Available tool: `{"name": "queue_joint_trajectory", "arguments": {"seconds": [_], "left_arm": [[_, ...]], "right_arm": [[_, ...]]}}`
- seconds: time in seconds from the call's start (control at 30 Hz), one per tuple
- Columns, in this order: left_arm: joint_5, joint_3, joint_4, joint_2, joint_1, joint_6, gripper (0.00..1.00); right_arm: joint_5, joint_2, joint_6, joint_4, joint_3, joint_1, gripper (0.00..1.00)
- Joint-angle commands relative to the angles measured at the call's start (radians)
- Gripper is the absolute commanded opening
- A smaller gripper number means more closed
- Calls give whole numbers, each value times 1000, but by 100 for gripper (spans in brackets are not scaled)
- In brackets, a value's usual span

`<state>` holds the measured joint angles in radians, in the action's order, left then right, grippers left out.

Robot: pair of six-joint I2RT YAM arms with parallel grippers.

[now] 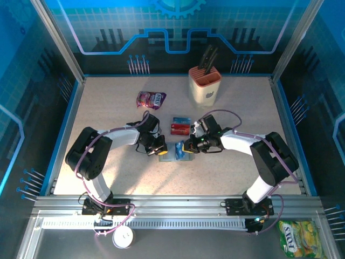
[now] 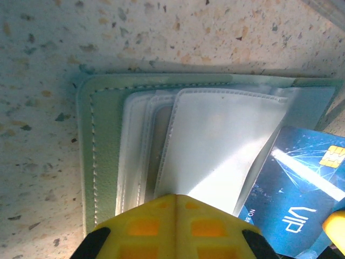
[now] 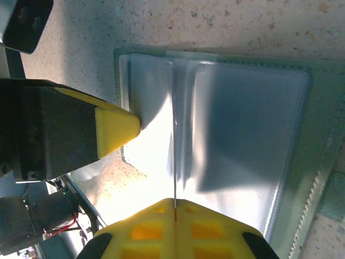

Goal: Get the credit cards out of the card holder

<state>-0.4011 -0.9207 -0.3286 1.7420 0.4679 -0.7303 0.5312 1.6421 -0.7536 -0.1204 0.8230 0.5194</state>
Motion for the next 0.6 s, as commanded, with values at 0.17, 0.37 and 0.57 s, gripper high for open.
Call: {"name": "queue_joint_trajectory", "arguments": {"seconds": [0.17,0.37,0.57], "left_arm": [[21,-23,-95,-26,3,15,0],[22,-41,-119,-53,-1,19,0],[20,-58,-151,-74,-14,36,0]], "right_arm": [[-43,-11,176,-184,113,-15,3],[-62,27,440,-375,243,-16,3],[-173,90,772,-619,395,-17,3]]}}
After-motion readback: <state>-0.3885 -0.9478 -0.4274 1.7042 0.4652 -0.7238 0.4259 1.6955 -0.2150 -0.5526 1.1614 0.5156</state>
